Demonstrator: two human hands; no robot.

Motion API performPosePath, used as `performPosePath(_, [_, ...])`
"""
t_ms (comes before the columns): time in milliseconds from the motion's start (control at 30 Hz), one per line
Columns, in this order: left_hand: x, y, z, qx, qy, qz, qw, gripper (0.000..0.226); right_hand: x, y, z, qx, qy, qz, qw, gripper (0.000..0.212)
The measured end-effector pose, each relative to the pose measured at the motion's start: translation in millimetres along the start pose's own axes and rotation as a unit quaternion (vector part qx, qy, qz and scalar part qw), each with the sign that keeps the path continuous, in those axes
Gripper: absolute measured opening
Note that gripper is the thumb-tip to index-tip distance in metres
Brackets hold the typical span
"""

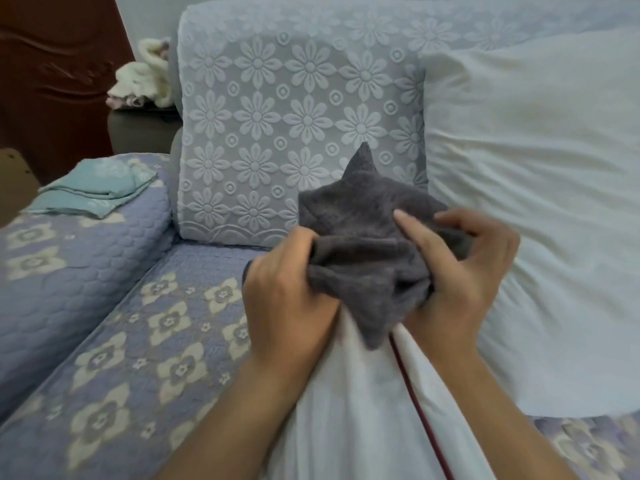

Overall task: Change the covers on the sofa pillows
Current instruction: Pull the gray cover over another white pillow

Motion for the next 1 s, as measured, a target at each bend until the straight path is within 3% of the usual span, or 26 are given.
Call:
performPosePath(67, [8.8, -4.0, -7.8, -0.022, -0.046, 0.026, 0.998, 0.014, 20.8, 5.9, 10.6, 0.066, -0.130, 0.011, 0.989, 0.022])
performPosePath(133, [13.0, -8.1, -16.2, -0.056, -0.066, 0.067, 0.994, 0.008, 26.8, 16.2, 19.6, 0.145, -0.136, -0.065, 0.978, 0.016])
performPosePath(267, [2.5, -15.4, -16.6, -0.074, -0.047, 0.171, 0.981, 0.013, 18.4, 28.1, 27.9, 0.183, -0.060, -0.057, 0.980, 0.018])
performPosePath(400, [-11.4, -12.2, -1.1, -0.037, -0.052, 0.301, 0.951, 0.049, 6.5, 23.2, 15.5, 0.182, 0.092, -0.035, 0.978, 0.003])
performPosePath(467, [-13.4, -9.0, 7.1, -0.007, -0.012, 0.262, 0.965, 0.047, 8.2, 17.9, 12.2, 0.152, 0.081, -0.021, 0.985, 0.007])
performPosePath(600, [-12.6, -10.7, 5.7, -0.019, 0.018, 0.089, 0.996, 0.013, 7.4, 12.3, 12.7, 0.098, -0.016, -0.024, 0.995, 0.027])
performPosePath(700, [-16.7, -12.9, 0.0, -0.034, 0.052, 0.034, 0.997, 0.022, 8.9, 8.7, 14.9, 0.064, -0.074, 0.007, 0.995, 0.024])
performPosePath(833, [-14.1, -14.8, -6.7, -0.056, 0.083, 0.033, 0.994, 0.026, 7.7, 5.4, 10.6, 0.035, -0.059, -0.027, 0.997, 0.028])
performPosePath(900, [-10.9, -17.7, -12.3, -0.072, 0.049, 0.069, 0.994, 0.018, 13.3, 11.9, 10.4, 0.061, -0.085, -0.027, 0.994, 0.028])
performPosePath(1000, [-4.9, -16.6, -18.8, -0.054, -0.097, 0.179, 0.978, 0.034, 18.4, 25.2, 16.1, 0.126, -0.100, -0.059, 0.985, 0.026])
Point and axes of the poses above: each hand's wrist, its own z-axis away from the middle knuckle, its own y-axis out of the palm, x = y × z, the point moved 6 cm from there along -z, towards the middle knuckle, and after that the axes turned 7 degrees about -z, right-handed, at the moved point
